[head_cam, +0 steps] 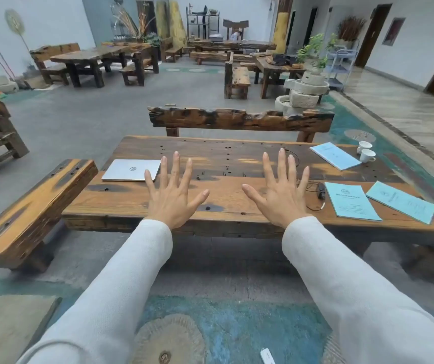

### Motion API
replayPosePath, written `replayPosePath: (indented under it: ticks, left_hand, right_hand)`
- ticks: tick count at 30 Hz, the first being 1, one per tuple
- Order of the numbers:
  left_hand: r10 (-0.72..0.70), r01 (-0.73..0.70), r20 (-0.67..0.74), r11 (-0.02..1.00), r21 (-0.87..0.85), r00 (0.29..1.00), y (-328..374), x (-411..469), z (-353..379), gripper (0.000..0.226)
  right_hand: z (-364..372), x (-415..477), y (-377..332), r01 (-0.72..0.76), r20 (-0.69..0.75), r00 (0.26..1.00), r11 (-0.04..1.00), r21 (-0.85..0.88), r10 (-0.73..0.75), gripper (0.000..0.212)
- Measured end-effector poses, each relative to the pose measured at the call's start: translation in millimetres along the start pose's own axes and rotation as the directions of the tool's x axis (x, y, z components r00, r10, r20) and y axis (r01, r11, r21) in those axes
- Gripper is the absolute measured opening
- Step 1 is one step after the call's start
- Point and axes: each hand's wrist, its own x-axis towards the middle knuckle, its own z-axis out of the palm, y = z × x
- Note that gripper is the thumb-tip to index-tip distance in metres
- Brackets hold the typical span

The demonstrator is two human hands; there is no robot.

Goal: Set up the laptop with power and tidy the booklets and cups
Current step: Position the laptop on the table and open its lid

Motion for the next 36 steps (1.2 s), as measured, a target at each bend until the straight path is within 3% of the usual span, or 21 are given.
replayPosePath:
  ticks: [20,36]
  left_hand:
    - [-0.147,0.148,0.083,0.989,0.0,0.986,7,110,75,0.089]
    - [-0.094,0.101,0.144,0.994,-0.038,0.985,-87,188,142,0.09]
  right_hand:
    - [91,121,29,0.066,0.17,0.983,0.997,0.036,-0.071,0.093]
    - [181,208,-63,0.073,0.254,0.964,0.997,0.021,-0.076,0.092]
